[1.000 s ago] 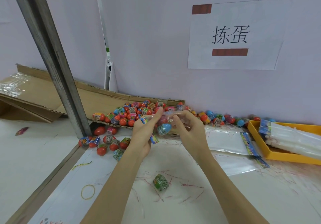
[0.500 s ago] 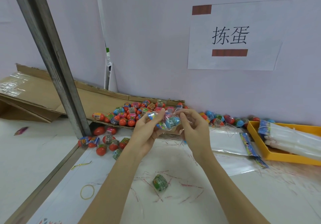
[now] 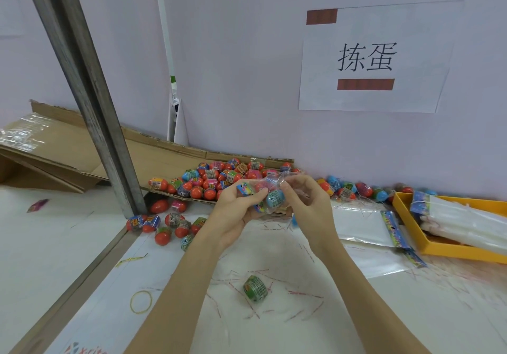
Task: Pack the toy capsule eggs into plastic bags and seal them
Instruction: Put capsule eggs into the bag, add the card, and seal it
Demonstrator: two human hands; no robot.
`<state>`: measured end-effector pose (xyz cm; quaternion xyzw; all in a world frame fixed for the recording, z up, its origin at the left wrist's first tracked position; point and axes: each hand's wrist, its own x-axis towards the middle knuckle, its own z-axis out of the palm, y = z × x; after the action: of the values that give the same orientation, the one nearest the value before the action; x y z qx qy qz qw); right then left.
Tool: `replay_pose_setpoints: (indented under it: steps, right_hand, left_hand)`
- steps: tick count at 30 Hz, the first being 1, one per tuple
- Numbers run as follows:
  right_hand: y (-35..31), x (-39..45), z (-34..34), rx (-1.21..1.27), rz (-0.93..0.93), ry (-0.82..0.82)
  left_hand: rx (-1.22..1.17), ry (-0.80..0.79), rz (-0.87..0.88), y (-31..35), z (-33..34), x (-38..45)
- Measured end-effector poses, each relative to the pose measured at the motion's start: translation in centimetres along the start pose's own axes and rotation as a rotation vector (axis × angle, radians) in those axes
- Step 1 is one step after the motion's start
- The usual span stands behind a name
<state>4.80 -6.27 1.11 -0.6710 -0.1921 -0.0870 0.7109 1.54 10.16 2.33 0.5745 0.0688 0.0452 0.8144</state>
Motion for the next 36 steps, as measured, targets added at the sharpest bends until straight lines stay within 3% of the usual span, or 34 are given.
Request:
replay_pose_setpoints:
  steps: [6,14,19,21,24,26,28,30,36]
  right_hand:
    - [-0.2,-0.1,0.0,0.015,0.006,-0.06]
    - [0.0,0.1,0.1,-0.161,-0.129,0.137]
    - [0.1,-0.1,0.2,-0.208,-0.14,0.117]
    - [0.1,-0.1,0.3,-0.238,-0.152,0.083]
    - [-0.2,-0.1,-0.1,-0.39,-0.248,0.028]
    - [-0.2,0.0,-0.3,-0.524,-0.306,-0.062]
    - [-0.1,-0.1,-0.3,-0.613,-0.343,-0.148]
    - [-0.1,-0.3,-0.2,-0.672,-0.381,-0.186]
    - [-0.5,-0.3,0.4,-0.565,-0.298,-0.124]
  left_hand:
    - [-0.021,0.089,0.049,0.1,0.0,0.1]
    - [-0.116,-0.063,-0.054,0.2,0.1,0.0]
    - [-0.122,-0.047,-0.047,0.2,0.4,-0.2]
    - [-0.09,-0.005,0.03,0.4,0.5,-0.2]
    - [0.233,0.145,0.348,0.7,-0.2,-0.1]
    - [0.57,0.032,0.535,0.6,-0.9,-0.1]
    - [0.79,-0.148,0.517,0.1,-1.1,-0.2]
    - [0.827,-0.22,0.46,-0.4,-0.7,-0.3]
    - [0.829,-0.094,0.439,-0.9,-0.6,0.1]
